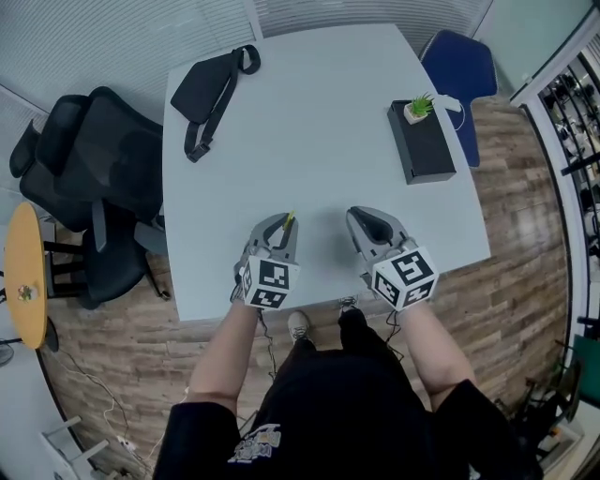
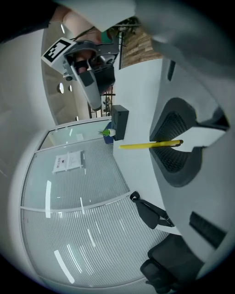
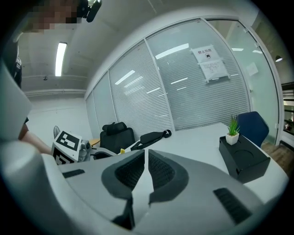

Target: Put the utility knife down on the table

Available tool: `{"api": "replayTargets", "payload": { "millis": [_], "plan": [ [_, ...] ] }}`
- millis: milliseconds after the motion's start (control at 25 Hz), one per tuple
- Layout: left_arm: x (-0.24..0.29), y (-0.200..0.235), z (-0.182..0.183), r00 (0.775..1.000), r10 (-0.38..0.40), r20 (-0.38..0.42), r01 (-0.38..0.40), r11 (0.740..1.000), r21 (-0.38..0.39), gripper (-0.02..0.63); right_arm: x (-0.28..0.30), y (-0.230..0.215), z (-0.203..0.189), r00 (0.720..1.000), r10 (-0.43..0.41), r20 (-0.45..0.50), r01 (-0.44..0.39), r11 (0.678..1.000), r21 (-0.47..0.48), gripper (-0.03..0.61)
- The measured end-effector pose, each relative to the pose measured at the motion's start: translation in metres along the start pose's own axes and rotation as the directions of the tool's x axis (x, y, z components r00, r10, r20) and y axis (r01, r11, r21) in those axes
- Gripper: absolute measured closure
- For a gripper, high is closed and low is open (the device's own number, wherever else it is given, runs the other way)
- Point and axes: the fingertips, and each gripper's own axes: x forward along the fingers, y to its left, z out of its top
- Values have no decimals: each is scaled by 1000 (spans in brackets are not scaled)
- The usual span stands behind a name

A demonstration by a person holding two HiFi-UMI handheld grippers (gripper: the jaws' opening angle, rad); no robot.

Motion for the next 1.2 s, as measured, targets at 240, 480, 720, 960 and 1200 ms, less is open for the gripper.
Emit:
{"api": "replayTargets", "payload": {
  "millis": [240, 480, 720, 960, 1200],
  "plan": [
    [31, -2, -36, 991, 13, -131, 5, 991, 132, 572, 10, -10, -15, 999, 19, -37, -19, 1000, 16, 549],
    [58, -7, -64, 976, 2, -220, 41, 981, 189, 572, 17, -26, -24, 998, 24, -65, -22, 999, 28, 548],
    [80, -11, -89, 952, -9, -306, 83, 970, 230, 572, 22, -41, -35, 995, 25, -93, -20, 999, 45, 548],
    [92, -12, -100, 927, -1, -375, 119, 949, 291, 571, 28, -53, -40, 994, 28, -106, -21, 998, 67, 546],
    [100, -15, -109, 903, -19, -428, 164, 938, 304, 569, 33, -60, -40, 994, 24, -106, -16, 997, 77, 546]
  ]
}}
